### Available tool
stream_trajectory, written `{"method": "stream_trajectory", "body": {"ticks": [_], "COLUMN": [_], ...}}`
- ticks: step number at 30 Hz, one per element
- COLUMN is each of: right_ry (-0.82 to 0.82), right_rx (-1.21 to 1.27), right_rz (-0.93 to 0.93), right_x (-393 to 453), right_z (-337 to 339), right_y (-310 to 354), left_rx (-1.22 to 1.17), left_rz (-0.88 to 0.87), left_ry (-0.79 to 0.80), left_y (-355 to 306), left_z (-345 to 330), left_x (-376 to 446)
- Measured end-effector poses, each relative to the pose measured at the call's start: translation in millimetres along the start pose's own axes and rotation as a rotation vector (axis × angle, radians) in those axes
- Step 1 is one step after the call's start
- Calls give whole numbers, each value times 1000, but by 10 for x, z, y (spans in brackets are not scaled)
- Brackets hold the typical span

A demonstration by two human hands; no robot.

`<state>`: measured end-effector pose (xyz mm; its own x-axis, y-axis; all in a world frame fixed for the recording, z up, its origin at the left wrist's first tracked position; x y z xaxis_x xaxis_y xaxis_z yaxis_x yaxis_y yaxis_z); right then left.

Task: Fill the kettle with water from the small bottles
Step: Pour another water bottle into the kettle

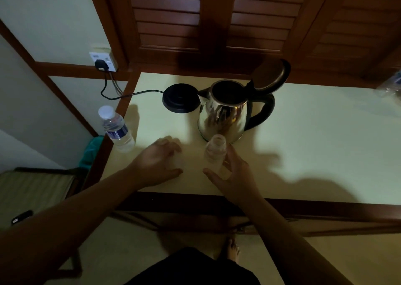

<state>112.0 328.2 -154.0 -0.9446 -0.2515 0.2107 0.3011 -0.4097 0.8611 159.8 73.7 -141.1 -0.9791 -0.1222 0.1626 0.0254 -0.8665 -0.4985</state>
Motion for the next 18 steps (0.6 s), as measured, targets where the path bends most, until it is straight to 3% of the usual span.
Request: {"method": "stream_trajectory", "body": {"ticks": [3, 8, 12, 18], "right_ry": [52, -261, -261, -301], "right_rx": [-3, -3, -25, -35], "right_rz": [-20, -42, 78, 167], "right_x": [-44, 18, 251, 530], "right_z": [189, 465, 384, 302], "right_y": [-113, -268, -251, -168], "left_rx": [-177, -525, -565, -711], "left_rz": [-32, -10, 119, 116], "left_ry": [-74, -78, -25, -95], "left_y": [-74, -457, -693, -843], "left_z": [70, 94, -31, -115], "left_x": [-50, -48, 60, 84]}}
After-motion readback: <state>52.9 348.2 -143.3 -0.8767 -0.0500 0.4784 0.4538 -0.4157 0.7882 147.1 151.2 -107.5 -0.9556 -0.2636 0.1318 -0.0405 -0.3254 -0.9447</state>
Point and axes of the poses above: each hand's wrist, its own x-axis towards the middle knuckle, its own z-axis out of the back of the hand, y = z × x, the point moved 1 cm from there along x, towards the middle knuckle, and after that the axes turned 15 degrees about -y, right-handed, at the moved point
